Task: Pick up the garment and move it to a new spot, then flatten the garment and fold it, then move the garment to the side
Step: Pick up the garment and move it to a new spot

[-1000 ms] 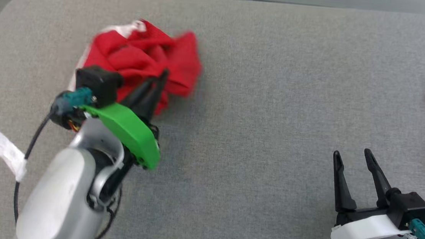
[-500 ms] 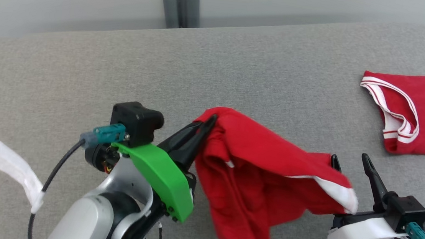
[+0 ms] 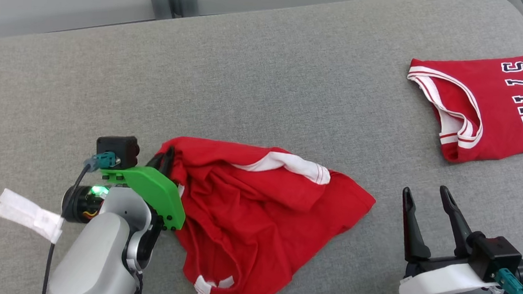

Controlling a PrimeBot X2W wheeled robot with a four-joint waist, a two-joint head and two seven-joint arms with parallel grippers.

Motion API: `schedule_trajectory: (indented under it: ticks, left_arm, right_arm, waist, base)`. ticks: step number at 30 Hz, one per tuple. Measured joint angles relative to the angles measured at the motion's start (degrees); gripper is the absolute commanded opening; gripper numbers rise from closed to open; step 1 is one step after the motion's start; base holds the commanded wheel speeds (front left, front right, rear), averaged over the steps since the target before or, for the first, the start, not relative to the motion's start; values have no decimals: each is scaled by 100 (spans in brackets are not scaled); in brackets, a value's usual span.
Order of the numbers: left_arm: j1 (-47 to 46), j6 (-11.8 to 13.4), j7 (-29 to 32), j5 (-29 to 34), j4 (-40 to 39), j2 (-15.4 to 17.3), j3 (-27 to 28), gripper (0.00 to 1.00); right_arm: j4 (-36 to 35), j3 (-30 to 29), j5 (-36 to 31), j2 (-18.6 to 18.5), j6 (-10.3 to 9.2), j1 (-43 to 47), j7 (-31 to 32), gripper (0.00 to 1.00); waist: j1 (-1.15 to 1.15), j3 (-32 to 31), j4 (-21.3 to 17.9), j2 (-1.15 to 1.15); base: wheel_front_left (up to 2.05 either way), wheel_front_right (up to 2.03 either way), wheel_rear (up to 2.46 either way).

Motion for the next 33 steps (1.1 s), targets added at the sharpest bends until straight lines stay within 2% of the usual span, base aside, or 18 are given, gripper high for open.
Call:
schedule_trajectory:
  ticks: [5,8,10,14,19,26,33]
  left_arm:
    - [83,34,-1139,162,197,-24,107,100]
    - [577,168,-1952,253,-129,62,256,100]
    - [975,234,-2142,330,-399,115,286,100]
    - [1887,352,-2261,578,-1061,133,360,100]
    - [2828,366,-2286,1022,-2016,-2,793,100]
    - [3796,58,-2286,1671,-2481,-290,1385,100]
    - [3984,-208,-2286,1864,-2515,-404,1768,100]
  right_arm:
    - [-42,-105,-94,-48,1,57,0,100]
    - [-99,-225,-144,-136,0,174,0,100]
    - [-146,-304,-185,-186,0,265,0,100]
    - [-253,-467,-290,-316,0,478,0,100]
    - [-368,-646,-442,-361,0,695,0,100]
    - [-398,-806,-569,-279,0,975,0,100]
    - [-310,-851,-591,-232,0,1063,0,100]
  waist:
    - [0,-120,48,0]
    - [0,-286,120,0]
    - [0,-400,183,0]
    - [0,-612,373,0]
    - [0,-855,649,0]
    - [0,-1147,1033,0]
    - [0,-1332,1278,0]
  base:
    - [0,0,0]
    - [0,0,0]
    - [0,0,0]
    - [0,0,0]
    - [0,0,0]
    - [0,0,0]
    - [0,0,0]
